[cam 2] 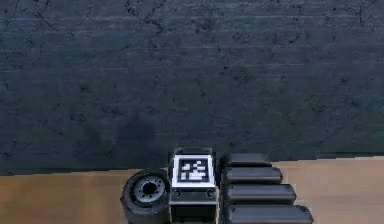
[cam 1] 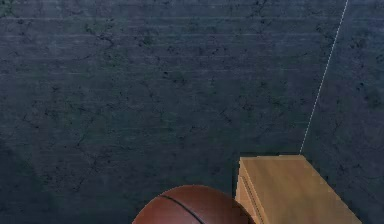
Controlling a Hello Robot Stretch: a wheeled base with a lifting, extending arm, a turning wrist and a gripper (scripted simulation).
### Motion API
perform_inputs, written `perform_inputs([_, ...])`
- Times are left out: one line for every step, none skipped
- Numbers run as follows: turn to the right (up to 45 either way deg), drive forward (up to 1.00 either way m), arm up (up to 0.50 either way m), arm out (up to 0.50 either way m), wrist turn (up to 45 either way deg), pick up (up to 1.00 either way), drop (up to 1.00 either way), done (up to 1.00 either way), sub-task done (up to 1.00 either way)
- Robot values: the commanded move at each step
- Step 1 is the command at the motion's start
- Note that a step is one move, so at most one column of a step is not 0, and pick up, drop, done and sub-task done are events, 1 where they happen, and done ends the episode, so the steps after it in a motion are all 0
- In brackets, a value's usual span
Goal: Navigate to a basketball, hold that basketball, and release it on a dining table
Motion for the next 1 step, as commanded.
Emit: perform_inputs([-3.0, 0.0, 0.0, 0.0, 0.0, 0.0, 0.0, 0.0, 0.0])
